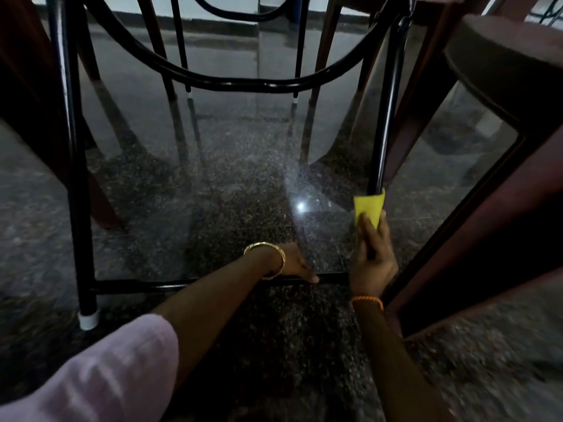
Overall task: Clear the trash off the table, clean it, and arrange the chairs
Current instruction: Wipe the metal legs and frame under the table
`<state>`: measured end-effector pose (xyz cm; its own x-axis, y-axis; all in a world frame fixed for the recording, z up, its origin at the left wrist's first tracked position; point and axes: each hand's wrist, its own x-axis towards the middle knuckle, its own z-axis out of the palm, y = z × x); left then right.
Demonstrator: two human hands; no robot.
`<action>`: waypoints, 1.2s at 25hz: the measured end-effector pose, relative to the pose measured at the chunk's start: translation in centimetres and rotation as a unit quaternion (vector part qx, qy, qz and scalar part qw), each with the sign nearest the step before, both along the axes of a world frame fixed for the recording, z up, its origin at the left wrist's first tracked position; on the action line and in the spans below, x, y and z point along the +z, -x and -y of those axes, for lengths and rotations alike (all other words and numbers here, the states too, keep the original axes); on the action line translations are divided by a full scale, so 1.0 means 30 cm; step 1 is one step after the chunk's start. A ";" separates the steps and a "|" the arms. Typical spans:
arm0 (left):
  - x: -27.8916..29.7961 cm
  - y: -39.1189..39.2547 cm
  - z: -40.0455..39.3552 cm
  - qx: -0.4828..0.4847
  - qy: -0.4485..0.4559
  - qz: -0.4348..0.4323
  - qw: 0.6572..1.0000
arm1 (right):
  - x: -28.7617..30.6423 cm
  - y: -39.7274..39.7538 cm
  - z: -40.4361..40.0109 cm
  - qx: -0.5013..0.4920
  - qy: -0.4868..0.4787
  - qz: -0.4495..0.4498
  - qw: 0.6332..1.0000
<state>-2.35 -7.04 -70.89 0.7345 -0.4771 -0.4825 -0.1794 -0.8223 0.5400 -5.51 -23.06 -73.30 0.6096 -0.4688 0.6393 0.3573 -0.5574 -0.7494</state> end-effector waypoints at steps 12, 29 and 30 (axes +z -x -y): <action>0.014 0.041 -0.011 -0.014 -0.030 0.049 0.998 | -0.236 0.238 0.006 -0.084 -0.029 -0.110 0.990; 0.032 0.170 -0.359 -0.034 -0.131 0.148 0.980 | -0.025 0.195 -0.056 0.073 0.199 -0.350 0.912; 0.028 0.167 -0.366 -0.033 -0.133 0.142 0.980 | -0.024 0.195 -0.076 0.084 0.204 -0.359 0.907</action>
<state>-7.35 3.92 -70.04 0.8293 -0.4127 -0.3767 -0.3487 -0.9090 0.2282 -11.37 -20.79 -74.02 0.9782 -0.1448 0.1488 -0.0357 -0.8234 -0.5663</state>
